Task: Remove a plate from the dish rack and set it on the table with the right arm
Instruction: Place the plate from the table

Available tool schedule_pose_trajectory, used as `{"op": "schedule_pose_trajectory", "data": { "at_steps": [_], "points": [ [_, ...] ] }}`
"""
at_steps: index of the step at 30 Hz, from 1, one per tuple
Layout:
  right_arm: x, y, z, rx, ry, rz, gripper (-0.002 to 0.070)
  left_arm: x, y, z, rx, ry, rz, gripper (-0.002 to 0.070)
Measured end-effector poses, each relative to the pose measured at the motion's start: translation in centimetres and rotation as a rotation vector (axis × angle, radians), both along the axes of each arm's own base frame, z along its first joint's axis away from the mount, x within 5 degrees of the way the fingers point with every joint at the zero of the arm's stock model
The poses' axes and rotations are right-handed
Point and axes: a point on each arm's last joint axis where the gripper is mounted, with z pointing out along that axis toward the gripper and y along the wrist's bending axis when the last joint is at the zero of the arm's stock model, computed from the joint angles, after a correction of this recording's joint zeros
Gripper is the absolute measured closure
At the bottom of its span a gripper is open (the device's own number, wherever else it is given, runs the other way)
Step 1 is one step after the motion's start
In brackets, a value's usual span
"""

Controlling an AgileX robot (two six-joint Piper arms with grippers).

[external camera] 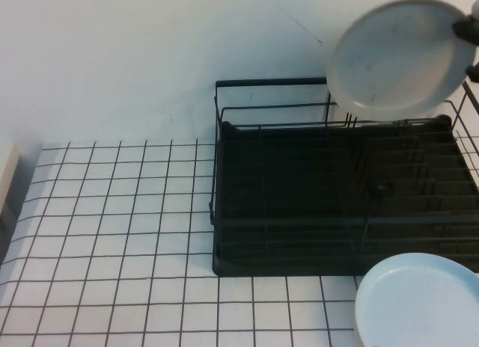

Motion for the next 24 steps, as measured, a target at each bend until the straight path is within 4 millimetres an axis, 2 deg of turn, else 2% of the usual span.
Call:
{"op": "schedule_pose_trajectory", "data": {
  "at_steps": [4, 6, 10, 14, 17, 20, 24],
  "points": [
    [-3.4, 0.9, 4.7, 0.101, -0.023, 0.062, 0.0653, 0.0, 0.0, 0.0, 0.0, 0.0, 0.0, 0.0678],
    [-5.8, 1.6, 6.8, 0.157, 0.013, 0.123, 0.0654, 0.0, 0.0, 0.0, 0.0, 0.0, 0.0, 0.0678],
    [-10.3, 2.6, 8.7, 0.211, 0.217, 0.211, 0.0654, 0.0, 0.0, 0.0, 0.0, 0.0, 0.0, 0.0678],
    [-13.8, 2.4, 7.8, 0.152, 0.554, 0.186, 0.0654, 0.0, 0.0, 0.0, 0.0, 0.0, 0.0, 0.0678],
    [-14.6, 1.5, 6.6, 0.114, 0.717, 0.059, 0.0655, 0.0, 0.0, 0.0, 0.0, 0.0, 0.0, 0.0678],
    [-15.0, 0.7, 4.5, 0.086, 0.823, -0.052, 0.0655, 0.0, 0.0, 0.0, 0.0, 0.0, 0.0, 0.0678],
    [-16.1, 0.4, 0.4, 0.071, 0.982, -0.112, 0.0655, 0.0, 0.0, 0.0, 0.0, 0.0, 0.0, 0.0678]
  ]
}}
